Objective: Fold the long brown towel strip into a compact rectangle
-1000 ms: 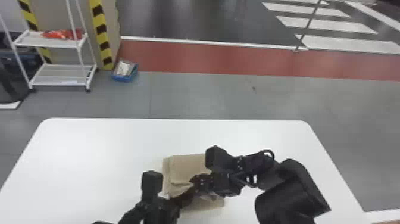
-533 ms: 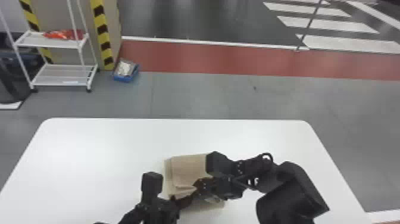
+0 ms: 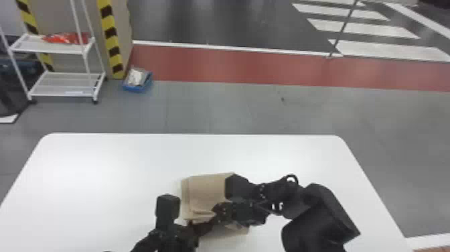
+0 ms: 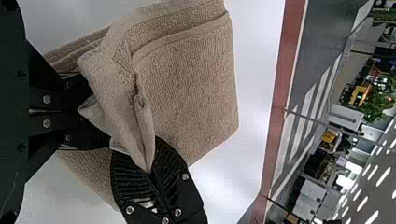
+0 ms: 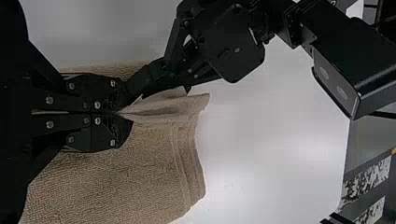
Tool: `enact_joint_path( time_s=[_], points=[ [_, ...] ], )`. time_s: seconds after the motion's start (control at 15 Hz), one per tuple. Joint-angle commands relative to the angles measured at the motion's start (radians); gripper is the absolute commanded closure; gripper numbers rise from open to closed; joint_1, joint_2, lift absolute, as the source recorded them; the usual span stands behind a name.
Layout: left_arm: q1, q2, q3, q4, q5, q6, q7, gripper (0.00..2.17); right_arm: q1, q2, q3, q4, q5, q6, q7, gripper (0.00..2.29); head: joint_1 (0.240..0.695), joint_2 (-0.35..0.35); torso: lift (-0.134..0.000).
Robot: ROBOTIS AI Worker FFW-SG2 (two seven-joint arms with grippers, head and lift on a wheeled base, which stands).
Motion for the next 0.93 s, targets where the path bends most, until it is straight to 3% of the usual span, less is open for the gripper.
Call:
enact_joint_path(
  time_s=[0.0,0.07,0.13,0.2,0.4,0.6,0.73,0.87],
  points=[
    [-0.003,0.001,0.006,0.002,0.001,0.0,-0.001,1.38,-0.015,0.001,0.006,0.038,-0.003,-0.002,-0.008,1.29,0.695,-0.163,0.0],
    [-0.004,0.001,0.008,0.003,0.001,0.0,-0.002,1.38,-0.015,0.001,0.006,0.043,-0.009,-0.005,-0.019,1.28,0.695,-0.161,0.0],
    [-0.006,0.001,0.009,0.005,0.0,0.0,-0.005,1.38,-0.015,0.001,0.006,0.046,-0.021,-0.005,-0.019,1.05,0.695,-0.157,0.0],
    [-0.007,0.001,0.009,0.005,0.001,0.0,-0.005,1.38,-0.015,0.001,0.002,0.046,-0.04,-0.002,-0.009,0.67,0.695,-0.155,0.0],
    [-0.012,0.001,0.009,0.014,0.0,0.0,-0.008,1.38,-0.012,0.0,-0.023,0.041,-0.082,0.004,0.029,0.31,0.695,-0.149,0.0],
    [-0.015,0.003,0.011,0.017,0.001,0.0,-0.01,1.38,0.003,0.0,-0.095,-0.009,-0.185,0.023,0.106,0.23,0.695,-0.154,0.0],
    [-0.015,0.004,0.009,0.02,0.001,0.0,-0.01,1.38,0.008,-0.003,-0.163,-0.04,-0.256,0.035,0.118,0.18,0.695,-0.16,0.0],
    [-0.015,0.003,0.005,0.018,0.001,0.0,-0.008,1.38,0.008,-0.005,-0.198,-0.058,-0.268,0.035,0.118,0.18,0.695,-0.17,0.0]
  ],
)
